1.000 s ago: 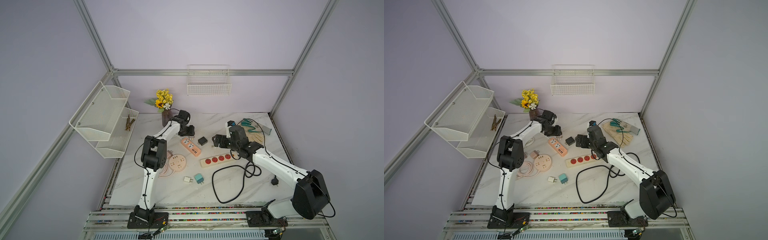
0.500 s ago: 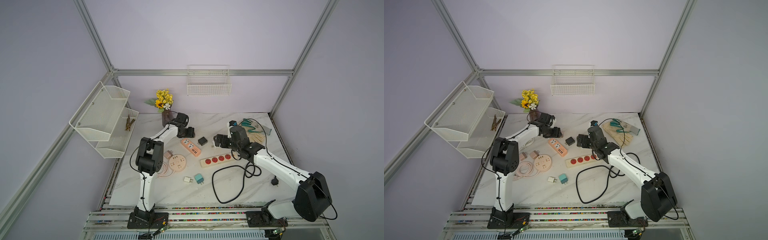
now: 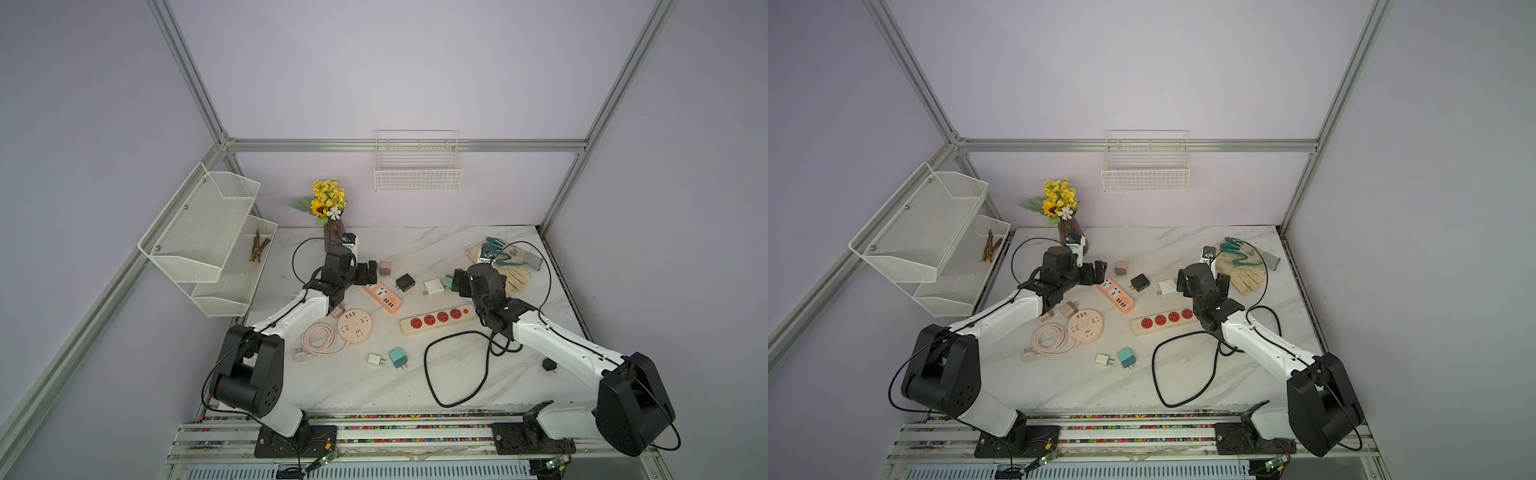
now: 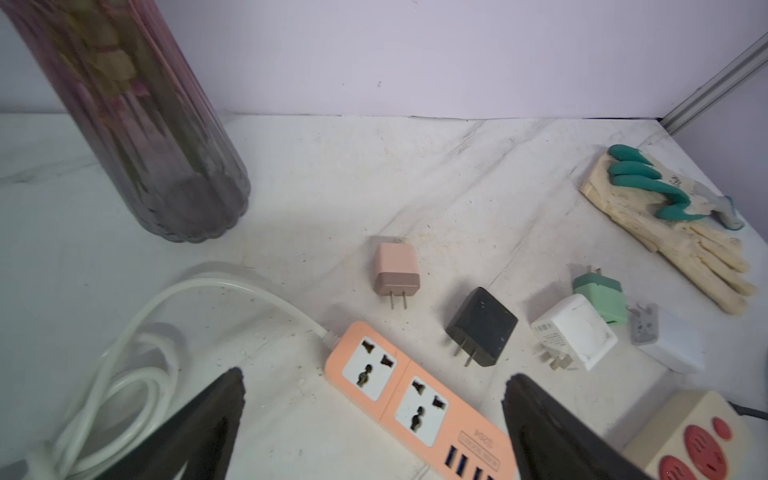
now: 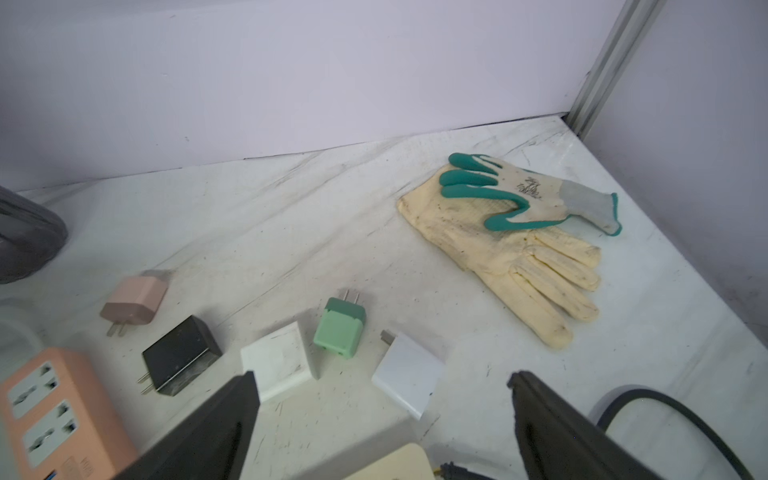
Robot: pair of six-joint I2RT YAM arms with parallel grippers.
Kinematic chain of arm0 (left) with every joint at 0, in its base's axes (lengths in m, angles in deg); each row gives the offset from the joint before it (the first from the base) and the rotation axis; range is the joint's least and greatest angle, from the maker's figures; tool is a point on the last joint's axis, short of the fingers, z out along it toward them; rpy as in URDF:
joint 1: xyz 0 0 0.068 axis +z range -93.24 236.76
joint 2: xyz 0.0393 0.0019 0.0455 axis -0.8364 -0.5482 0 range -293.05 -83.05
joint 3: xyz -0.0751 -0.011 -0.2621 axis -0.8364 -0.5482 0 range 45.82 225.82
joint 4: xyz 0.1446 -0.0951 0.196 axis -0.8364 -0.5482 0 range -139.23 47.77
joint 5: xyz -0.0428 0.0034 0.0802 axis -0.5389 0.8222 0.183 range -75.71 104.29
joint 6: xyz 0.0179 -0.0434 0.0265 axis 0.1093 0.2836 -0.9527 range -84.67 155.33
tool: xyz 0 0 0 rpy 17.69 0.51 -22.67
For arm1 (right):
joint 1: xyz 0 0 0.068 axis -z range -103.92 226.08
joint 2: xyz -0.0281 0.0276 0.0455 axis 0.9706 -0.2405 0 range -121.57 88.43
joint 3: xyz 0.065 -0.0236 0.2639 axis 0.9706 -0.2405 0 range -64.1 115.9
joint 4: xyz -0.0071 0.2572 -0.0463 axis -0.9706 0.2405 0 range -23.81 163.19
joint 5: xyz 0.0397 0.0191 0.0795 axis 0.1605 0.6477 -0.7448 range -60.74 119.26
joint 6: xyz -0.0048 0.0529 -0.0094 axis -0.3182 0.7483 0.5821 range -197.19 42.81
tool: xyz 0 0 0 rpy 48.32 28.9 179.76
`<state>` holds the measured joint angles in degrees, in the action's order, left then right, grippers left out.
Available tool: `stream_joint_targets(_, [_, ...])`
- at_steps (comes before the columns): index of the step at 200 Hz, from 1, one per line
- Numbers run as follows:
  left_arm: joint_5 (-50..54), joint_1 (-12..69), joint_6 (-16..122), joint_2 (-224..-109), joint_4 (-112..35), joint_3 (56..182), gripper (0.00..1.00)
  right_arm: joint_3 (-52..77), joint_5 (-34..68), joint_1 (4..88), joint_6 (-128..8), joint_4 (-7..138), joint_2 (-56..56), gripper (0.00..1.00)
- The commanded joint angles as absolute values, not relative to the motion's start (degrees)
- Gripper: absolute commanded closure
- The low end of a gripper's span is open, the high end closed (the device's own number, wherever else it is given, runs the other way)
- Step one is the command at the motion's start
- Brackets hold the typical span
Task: Pull the plug off the socket
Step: Reset both arms
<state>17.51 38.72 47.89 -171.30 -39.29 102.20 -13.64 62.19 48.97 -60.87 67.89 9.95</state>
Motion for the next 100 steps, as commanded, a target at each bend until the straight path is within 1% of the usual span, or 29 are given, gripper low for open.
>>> stream_joint_targets(1, [26.84,38.56,40.16,-167.61,-26.12,95.09,0.0,-16.34,67.84,50.77,-69.33,57.97,8.49,0.01])
stream_joint_targets(29, [37.26,38.73,34.25,-167.13,-24.23,90.84,0.0,-22.64,67.05,52.88,-77.68,44.34,8.75,0.01])
stream_joint_targets(50, [43.76,39.97,31.31,-168.69,-27.34,90.82,0.0,-26.34,65.96,54.46,-82.64,34.98,8.07,0.01])
stream_joint_targets(64, [43.54,41.89,31.92,-169.06,-29.1,90.34,0.0,-27.63,63.61,55.69,-83.03,31.98,7.2,0.01])
stream_joint_targets(100, [39.7,46.6,32.73,-169.04,-26.62,86.15,0.0,-32.11,54.35,59.81,-80.62,25.57,5.75,0.01])
